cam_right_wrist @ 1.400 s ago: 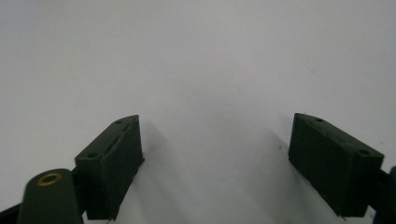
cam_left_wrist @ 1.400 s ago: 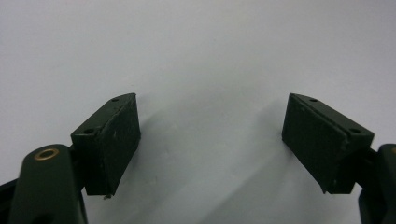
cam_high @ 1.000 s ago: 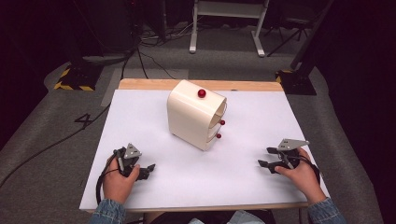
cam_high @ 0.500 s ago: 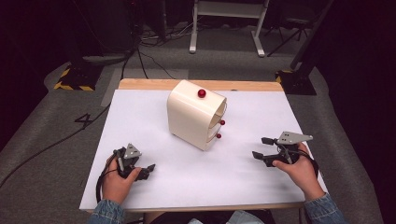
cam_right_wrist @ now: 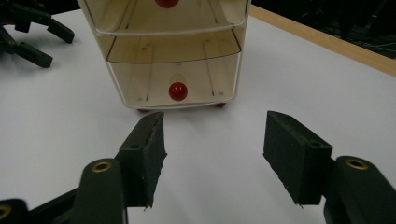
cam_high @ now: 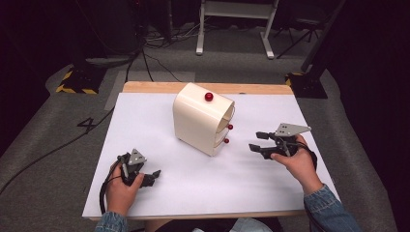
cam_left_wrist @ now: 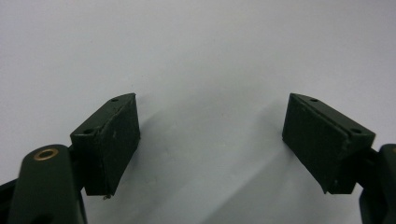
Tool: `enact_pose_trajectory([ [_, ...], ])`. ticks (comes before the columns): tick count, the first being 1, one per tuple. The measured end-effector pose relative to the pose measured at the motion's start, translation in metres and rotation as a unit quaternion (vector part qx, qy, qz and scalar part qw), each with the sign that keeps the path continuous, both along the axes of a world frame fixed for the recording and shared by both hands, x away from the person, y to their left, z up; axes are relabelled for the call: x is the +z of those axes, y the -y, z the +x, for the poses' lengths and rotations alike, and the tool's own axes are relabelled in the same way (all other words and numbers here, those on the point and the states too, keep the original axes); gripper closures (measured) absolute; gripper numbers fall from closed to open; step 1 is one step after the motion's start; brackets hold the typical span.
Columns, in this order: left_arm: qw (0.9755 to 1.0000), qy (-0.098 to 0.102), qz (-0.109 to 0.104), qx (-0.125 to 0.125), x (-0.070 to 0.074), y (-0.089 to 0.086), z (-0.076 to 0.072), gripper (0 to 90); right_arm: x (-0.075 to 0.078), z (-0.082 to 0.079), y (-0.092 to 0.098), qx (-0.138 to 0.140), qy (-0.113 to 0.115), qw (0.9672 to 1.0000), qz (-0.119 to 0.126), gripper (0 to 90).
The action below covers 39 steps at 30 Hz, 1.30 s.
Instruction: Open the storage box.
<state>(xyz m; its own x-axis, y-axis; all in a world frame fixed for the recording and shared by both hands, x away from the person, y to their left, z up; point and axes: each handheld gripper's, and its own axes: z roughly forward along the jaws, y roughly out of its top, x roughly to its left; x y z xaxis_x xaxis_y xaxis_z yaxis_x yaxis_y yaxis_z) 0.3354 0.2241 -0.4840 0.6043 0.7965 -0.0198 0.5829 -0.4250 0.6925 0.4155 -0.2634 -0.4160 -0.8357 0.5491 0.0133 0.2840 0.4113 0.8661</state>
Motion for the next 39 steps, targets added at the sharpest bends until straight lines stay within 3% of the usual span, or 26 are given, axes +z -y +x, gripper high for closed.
enact_pose_trajectory([
  [6,1.0000,-0.001,-0.002,0.001,0.000,0.000,0.000,19.3,-0.002,0.011,-0.021,0.016,-0.016,0.9997,0.010,40.2],
  [10,1.0000,-0.001,-0.002,0.001,0.000,0.000,0.000,19.3,-0.010,0.018,-0.035,0.028,-0.012,0.9989,0.035,41.0],
  [18,1.0000,0.001,0.000,0.000,0.000,0.000,0.000,19.3,-0.030,0.026,-0.050,0.033,-0.007,0.9977,0.059,52.4],
  [32,1.0000,-0.002,-0.001,0.000,0.000,0.000,0.000,19.3,-0.050,0.029,-0.066,0.038,-0.009,0.9975,0.059,62.9],
  [39,1.0000,0.000,0.000,0.000,0.000,0.000,0.000,19.3,-0.052,0.028,-0.066,0.038,-0.011,0.9974,0.059,73.7],
])
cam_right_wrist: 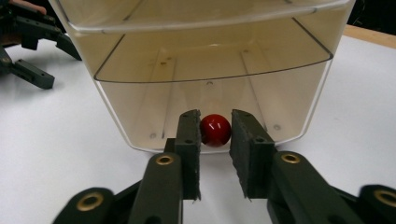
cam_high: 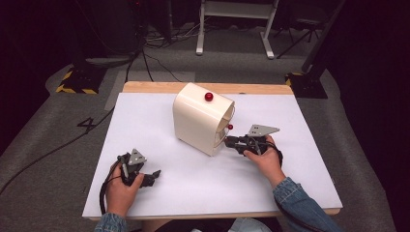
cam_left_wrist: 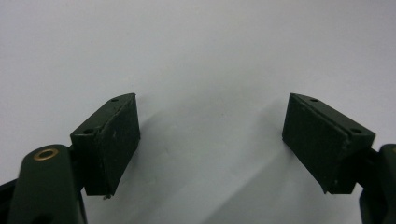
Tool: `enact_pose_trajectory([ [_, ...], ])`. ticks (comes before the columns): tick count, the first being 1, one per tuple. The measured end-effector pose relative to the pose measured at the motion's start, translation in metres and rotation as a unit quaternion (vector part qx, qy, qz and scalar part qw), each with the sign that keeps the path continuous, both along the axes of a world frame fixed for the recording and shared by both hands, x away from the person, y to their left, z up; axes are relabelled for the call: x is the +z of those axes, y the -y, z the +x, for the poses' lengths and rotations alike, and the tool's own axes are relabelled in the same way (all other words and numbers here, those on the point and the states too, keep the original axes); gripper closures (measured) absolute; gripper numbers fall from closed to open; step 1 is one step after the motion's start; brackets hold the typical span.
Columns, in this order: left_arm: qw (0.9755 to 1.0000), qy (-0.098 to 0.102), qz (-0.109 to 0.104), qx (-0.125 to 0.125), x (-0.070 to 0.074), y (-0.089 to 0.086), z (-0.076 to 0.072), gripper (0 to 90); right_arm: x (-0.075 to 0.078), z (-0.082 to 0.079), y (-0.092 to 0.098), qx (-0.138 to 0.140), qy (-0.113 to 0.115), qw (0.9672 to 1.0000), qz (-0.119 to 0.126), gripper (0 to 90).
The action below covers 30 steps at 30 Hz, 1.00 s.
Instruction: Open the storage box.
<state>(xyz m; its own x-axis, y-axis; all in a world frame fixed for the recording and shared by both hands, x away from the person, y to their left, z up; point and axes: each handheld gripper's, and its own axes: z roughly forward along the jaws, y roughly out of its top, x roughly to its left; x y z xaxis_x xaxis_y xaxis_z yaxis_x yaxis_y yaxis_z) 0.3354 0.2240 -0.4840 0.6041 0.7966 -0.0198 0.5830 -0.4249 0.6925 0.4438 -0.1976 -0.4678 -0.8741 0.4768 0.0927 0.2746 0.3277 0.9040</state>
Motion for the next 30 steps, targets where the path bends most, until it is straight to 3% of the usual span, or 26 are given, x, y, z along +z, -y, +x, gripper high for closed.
enact_pose_trajectory([
  [12,1.0000,-0.002,-0.001,0.000,0.000,0.000,0.000,19.3,0.004,-0.005,0.003,-0.009,0.007,0.9999,-0.005,74.2],
  [30,1.0000,-0.004,-0.002,0.001,0.000,0.001,0.000,19.2,0.015,-0.033,0.041,-0.027,0.008,0.9996,-0.005,74.3],
])
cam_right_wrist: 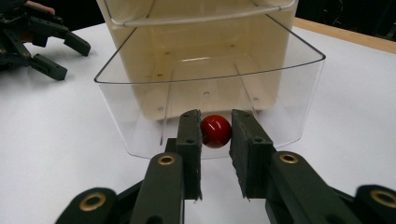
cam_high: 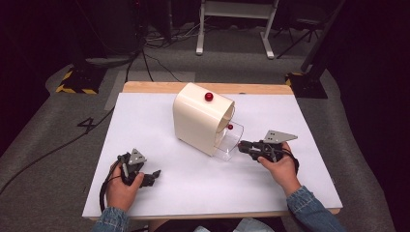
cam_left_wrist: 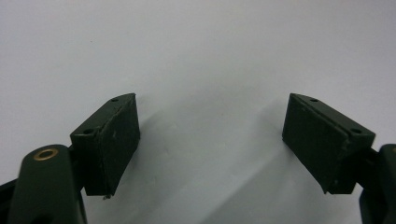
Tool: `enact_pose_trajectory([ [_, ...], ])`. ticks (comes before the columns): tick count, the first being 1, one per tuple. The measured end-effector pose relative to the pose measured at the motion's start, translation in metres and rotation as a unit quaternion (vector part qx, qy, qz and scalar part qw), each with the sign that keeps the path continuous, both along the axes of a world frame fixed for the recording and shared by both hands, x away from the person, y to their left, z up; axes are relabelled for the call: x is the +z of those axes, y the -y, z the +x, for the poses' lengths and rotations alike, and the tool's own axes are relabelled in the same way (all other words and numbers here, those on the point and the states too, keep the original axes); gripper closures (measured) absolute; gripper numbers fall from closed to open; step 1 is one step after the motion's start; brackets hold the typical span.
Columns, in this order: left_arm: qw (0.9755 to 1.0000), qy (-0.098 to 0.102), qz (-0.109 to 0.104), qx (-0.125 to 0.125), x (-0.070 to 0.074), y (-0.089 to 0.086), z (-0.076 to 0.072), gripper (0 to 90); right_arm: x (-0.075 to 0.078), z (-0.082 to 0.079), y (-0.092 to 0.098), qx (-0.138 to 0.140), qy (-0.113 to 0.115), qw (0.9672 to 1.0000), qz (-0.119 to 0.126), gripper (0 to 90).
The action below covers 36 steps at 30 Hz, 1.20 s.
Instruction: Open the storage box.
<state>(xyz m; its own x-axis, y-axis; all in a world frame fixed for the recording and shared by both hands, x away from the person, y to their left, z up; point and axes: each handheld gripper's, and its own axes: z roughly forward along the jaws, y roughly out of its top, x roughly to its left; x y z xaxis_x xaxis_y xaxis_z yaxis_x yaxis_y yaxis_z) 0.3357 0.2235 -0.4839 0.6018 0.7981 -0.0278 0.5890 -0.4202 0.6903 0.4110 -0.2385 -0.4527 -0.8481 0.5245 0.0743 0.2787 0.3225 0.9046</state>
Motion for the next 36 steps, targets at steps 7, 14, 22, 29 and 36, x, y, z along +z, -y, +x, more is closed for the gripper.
enact_pose_trajectory([
  [7,1.0000,-0.001,-0.001,0.000,0.000,0.000,0.000,19.2,0.001,-0.010,0.015,-0.008,-0.004,1.0000,-0.002,74.3],
  [14,1.0000,-0.001,-0.001,0.000,0.000,0.000,0.000,19.2,-0.003,-0.012,0.021,-0.006,-0.018,0.9998,0.001,74.1],
  [22,1.0000,-0.001,-0.001,0.000,0.000,0.000,0.000,19.2,-0.011,-0.013,0.025,-0.011,-0.024,0.9995,-0.016,74.1],
  [29,1.0000,-0.002,-0.001,0.000,0.000,0.000,0.000,19.2,-0.016,-0.011,0.025,-0.010,-0.031,0.9992,-0.024,68.4],
  [36,1.0000,-0.002,-0.001,0.000,0.000,0.000,0.000,19.2,-0.022,-0.009,0.026,-0.014,-0.035,0.9985,-0.038,57.4],
])
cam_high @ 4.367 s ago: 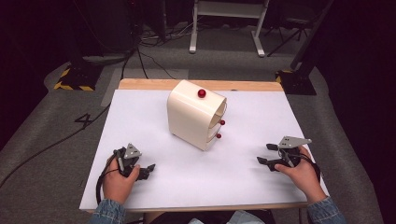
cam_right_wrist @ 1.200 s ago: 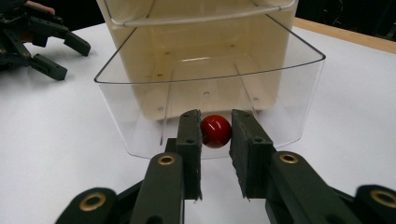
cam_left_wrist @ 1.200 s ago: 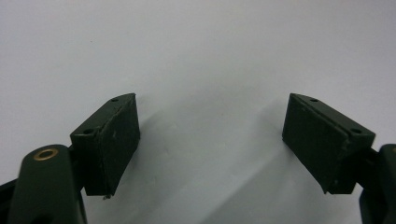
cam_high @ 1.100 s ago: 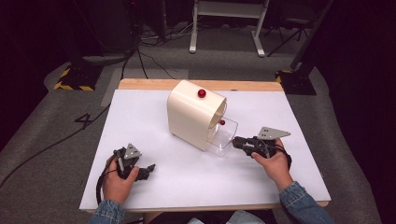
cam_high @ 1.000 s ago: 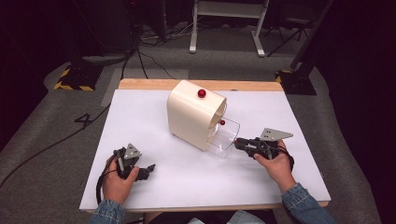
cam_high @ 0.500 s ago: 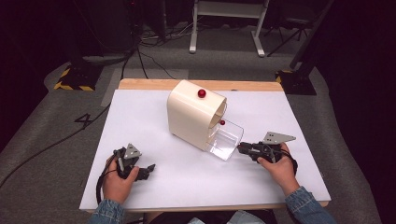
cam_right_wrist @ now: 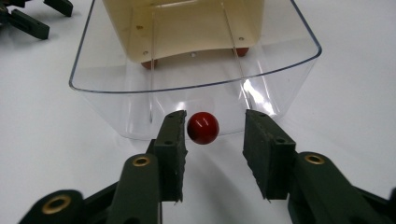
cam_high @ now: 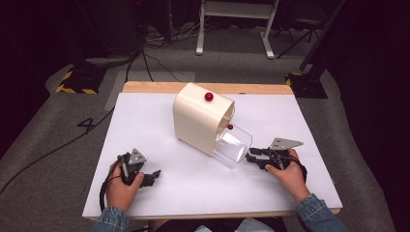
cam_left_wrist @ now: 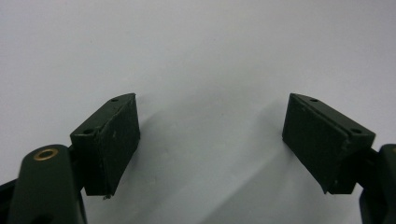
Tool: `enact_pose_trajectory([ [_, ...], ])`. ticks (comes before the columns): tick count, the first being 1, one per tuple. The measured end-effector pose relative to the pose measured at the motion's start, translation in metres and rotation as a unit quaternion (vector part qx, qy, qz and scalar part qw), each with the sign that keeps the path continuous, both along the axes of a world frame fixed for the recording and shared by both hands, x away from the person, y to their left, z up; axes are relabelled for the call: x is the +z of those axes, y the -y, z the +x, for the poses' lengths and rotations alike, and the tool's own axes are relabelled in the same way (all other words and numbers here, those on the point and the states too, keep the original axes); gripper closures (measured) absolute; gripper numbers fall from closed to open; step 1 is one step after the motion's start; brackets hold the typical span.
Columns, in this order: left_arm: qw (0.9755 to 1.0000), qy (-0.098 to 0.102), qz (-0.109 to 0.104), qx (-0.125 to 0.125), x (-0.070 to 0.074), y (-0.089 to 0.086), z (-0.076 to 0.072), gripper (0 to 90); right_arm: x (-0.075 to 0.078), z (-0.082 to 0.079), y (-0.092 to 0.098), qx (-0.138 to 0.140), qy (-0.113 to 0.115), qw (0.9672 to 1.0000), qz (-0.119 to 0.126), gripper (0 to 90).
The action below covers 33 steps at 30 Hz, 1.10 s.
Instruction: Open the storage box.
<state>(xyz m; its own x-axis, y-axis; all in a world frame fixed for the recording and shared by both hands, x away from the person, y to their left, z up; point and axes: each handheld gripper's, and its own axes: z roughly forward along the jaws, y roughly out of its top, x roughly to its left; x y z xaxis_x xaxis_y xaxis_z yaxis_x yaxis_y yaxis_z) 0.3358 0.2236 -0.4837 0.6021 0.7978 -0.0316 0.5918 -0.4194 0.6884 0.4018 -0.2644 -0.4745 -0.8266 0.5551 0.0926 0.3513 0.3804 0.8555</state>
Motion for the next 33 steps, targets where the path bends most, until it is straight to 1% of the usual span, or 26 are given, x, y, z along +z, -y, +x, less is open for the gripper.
enact_pose_trajectory([
  [3,1.0000,0.000,0.000,0.000,0.000,0.000,0.000,19.2,0.001,-0.001,0.001,0.004,0.001,1.0000,-0.004,54.2],
  [4,1.0000,0.000,0.000,0.000,0.000,0.000,0.000,19.2,0.002,-0.002,0.002,0.004,0.003,1.0000,-0.002,53.8],
  [7,1.0000,0.001,-0.001,0.000,0.000,0.000,0.000,19.2,0.005,-0.004,0.004,0.004,0.006,1.0000,-0.005,53.7],
  [9,1.0000,0.000,0.000,0.000,0.000,0.000,0.000,19.3,0.010,-0.006,0.007,0.002,0.010,0.9999,-0.003,53.8],
  [13,1.0000,-0.002,-0.001,0.001,0.000,0.000,0.000,19.2,0.026,-0.008,0.011,0.000,0.027,0.9996,0.005,52.8],
  [18,1.0000,0.000,0.000,0.000,0.000,0.000,0.000,19.2,0.051,-0.007,0.009,0.004,0.046,0.9988,0.018,52.2],
  [21,1.0000,0.000,0.000,0.000,0.000,0.000,0.000,19.2,0.066,-0.004,0.005,0.005,0.061,0.9978,0.025,52.0],
  [25,1.0000,0.004,0.003,-0.002,0.000,0.000,0.000,19.3,0.081,0.002,-0.004,0.011,0.071,0.9968,0.036,52.0],
  [29,1.0000,0.004,0.003,-0.002,0.000,0.000,0.000,19.2,0.086,0.009,-0.017,0.021,0.076,0.9963,0.036,52.0],
  [33,1.0000,0.003,0.003,-0.002,0.000,0.000,0.000,19.3,0.087,0.019,-0.030,0.028,0.074,0.9962,0.037,52.0],
])
